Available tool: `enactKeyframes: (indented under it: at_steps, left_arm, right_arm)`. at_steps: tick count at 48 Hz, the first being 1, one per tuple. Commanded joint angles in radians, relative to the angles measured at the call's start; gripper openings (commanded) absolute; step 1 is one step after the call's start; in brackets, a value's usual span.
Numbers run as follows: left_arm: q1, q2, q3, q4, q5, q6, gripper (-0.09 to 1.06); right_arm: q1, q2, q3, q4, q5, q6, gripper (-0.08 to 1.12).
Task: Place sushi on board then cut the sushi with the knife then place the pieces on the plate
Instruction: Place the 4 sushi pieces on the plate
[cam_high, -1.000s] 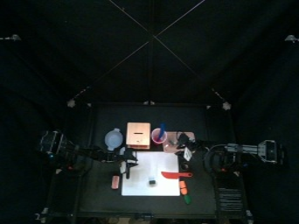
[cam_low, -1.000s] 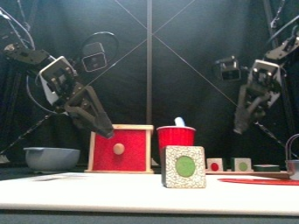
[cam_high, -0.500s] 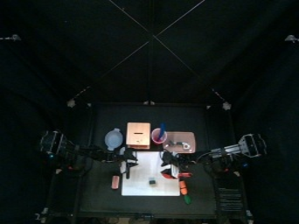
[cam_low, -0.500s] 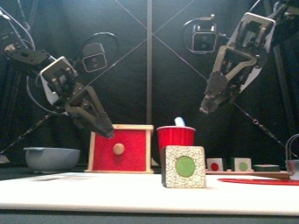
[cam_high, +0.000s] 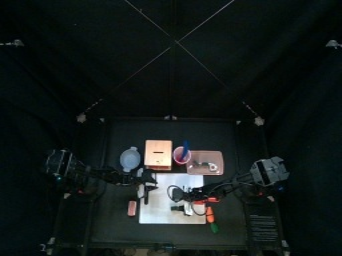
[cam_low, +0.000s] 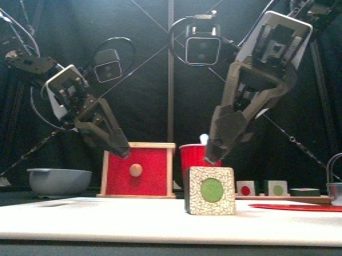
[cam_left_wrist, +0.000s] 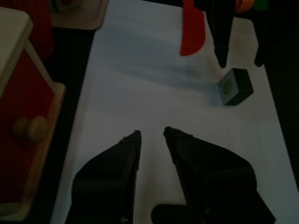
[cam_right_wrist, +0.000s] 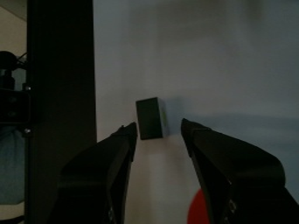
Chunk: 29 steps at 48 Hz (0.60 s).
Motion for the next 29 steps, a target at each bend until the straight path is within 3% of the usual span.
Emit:
enactKeyframes:
  at_steps: [1, 20, 29]
  left_arm:
    - [0.003, -0.015, -0.011, -0.002, -0.005, 0.002, 0.71]
    - [0.003, -0.015, -0.009, -0.002, -0.003, 0.002, 0.71]
    - [0.003, -0.015, -0.009, -0.002, -0.005, 0.000, 0.71]
  right_arm:
    - [0.006, 0.006, -0.048, -0.011, 0.002, -0.002, 0.82]
    - [0.009, 0.109, -0.106, -0.026, 0.015, -0.002, 0.80]
    - [0.005, 0.110, -0.104, -0.052, 0.028, 0.000, 0.67]
